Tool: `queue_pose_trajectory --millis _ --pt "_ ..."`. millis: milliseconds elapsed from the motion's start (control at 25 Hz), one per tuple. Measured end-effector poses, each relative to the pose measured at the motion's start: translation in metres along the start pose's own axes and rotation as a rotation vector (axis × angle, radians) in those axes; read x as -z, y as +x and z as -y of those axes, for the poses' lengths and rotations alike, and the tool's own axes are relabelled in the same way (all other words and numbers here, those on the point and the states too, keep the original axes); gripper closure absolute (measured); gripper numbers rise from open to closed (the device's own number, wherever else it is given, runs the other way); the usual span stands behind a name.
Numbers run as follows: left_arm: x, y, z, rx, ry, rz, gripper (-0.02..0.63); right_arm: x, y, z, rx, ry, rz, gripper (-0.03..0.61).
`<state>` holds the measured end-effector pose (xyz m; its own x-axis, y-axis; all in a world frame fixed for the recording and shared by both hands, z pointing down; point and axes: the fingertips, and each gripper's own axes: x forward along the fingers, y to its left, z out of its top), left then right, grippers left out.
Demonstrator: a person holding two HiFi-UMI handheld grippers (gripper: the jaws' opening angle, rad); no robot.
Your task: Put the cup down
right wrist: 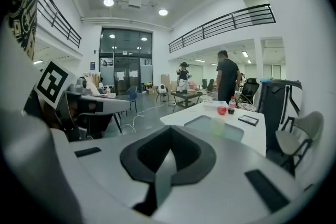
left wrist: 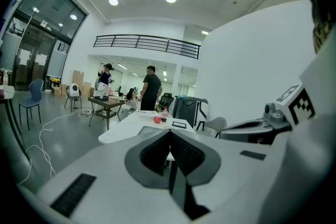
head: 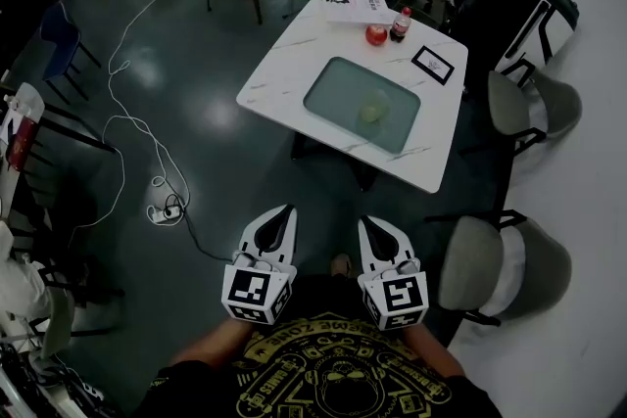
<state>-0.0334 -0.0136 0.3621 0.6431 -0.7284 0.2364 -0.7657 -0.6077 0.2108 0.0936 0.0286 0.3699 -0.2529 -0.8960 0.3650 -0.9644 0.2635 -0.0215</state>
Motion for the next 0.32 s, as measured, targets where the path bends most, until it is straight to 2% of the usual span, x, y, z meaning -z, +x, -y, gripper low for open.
queue_pose_trajectory --millis 320 --pt "-0.002 -0.005 -0.017 0.018 0.006 0.001 0.603 -0.002 0.009 -0.017 0.012 -0.002 0.000 0.574"
